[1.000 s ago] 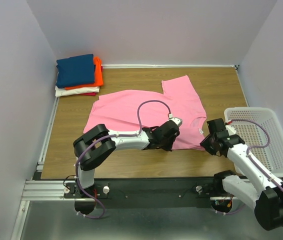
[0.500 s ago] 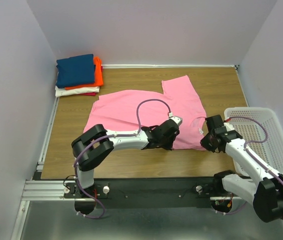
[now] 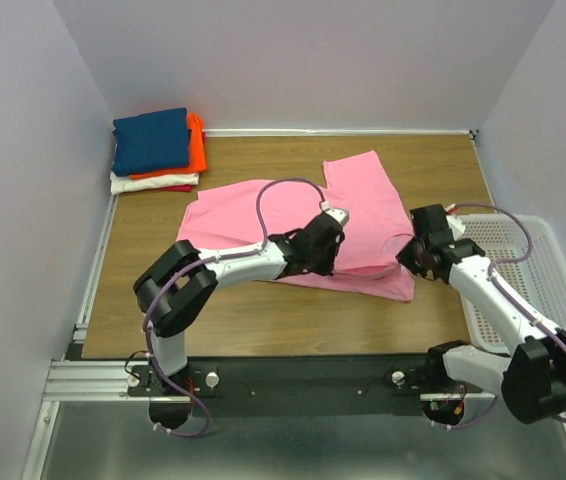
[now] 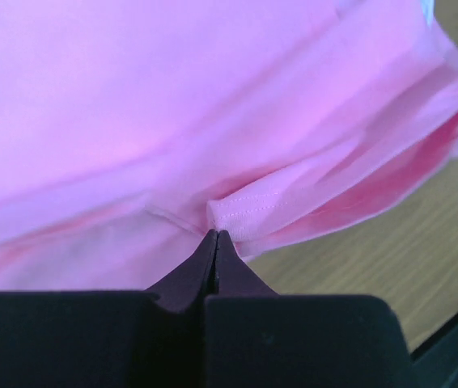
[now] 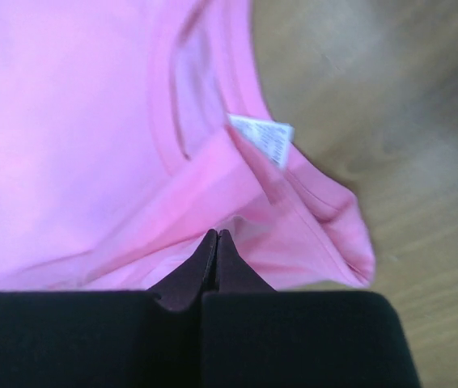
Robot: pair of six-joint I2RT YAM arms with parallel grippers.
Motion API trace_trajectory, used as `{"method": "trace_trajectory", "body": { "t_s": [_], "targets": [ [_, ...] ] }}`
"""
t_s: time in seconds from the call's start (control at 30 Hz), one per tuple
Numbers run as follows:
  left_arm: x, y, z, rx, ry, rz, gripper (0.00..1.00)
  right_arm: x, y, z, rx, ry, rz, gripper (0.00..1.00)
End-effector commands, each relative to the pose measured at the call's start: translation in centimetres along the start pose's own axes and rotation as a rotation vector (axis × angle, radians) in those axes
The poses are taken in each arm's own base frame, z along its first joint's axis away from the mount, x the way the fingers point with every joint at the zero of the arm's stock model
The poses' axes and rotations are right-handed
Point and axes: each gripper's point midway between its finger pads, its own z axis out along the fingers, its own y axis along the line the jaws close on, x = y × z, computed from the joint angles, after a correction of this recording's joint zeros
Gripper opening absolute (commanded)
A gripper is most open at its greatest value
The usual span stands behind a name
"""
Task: Fold and stack the t-shirts
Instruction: Fold the tshirt
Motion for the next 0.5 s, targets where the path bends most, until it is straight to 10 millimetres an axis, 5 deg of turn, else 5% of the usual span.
{"method": "trace_trajectory", "body": {
  "t_s": [0.0,0.3,0.47],
  "targets": [
    [-4.9,1.2,-0.9,0.008,-0.089,-0.008,0.00,-3.4,3.3,0.7,-0.042,-0.089,-0.063,0.00],
    [-10.7,3.9,0.0,-0.020,-0.166,-0.073,0.00,-8.6,7.8,2.4,-0.044,-0.217,-0.121,0.01],
    [-11.9,4.9,1.3,-0.033,-0.163,-0.105,0.00,-9.8,8.6,4.1,-0.009,-0.238,-0.152,0.00]
  ]
}}
